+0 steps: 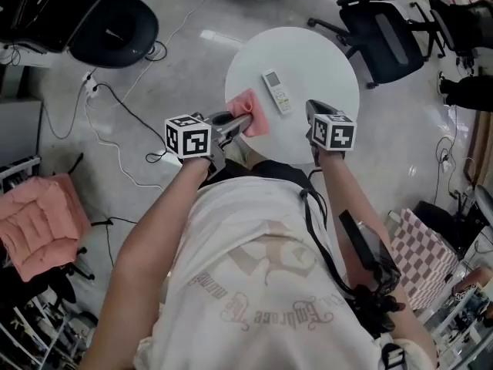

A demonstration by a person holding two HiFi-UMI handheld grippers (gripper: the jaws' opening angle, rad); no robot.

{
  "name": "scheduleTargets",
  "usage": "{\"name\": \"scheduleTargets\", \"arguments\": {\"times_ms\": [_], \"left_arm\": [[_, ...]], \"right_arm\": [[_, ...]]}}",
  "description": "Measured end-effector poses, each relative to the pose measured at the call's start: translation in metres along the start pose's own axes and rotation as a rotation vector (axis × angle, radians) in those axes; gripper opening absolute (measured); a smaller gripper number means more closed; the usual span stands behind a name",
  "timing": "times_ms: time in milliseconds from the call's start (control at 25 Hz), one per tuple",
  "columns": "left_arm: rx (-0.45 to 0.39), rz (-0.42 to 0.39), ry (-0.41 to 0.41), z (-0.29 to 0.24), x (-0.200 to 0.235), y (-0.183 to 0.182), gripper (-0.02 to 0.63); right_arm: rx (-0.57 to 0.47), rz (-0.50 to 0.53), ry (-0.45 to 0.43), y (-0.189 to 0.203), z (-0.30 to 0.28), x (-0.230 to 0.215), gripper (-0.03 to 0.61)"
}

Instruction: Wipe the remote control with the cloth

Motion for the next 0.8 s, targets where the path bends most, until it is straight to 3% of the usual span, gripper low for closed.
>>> {"name": "scheduleTargets", "arguments": {"times_ms": [200, 400, 600, 800], "left_arm": [[-0.022, -0.133, -0.026, 0.000, -0.017, -0.021, 0.018], [-0.039, -0.232, -0.059, 0.011, -0.034, -0.019, 0.018], [-0.016, -0.294, -0.046, 0.020, -0.044, -0.007, 0.018], [0.007, -0.301, -0.039, 0.025, -0.043, 0.009, 0.018]], "right_arm": [[-0.136, -0.024, 0.044, -0.006, 0.041, -0.006, 0.005], [-0.260, 0.019, 0.031, -0.012, 0.079, 0.011, 0.005], [-0.372, 0.065, 0.051, -0.017, 0.106, 0.030, 0.006], [-0.408, 0.086, 0.052, -0.012, 0.118, 0.042, 0.006]]}}
Point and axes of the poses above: the fingertips, and each gripper's own axes: z backward along the fingers, x to its left, y out of its underside, the point moved 6 cm from there along z, backward along the fingers, and after that the axes turned 11 degrees about z, right-handed, at the moved point
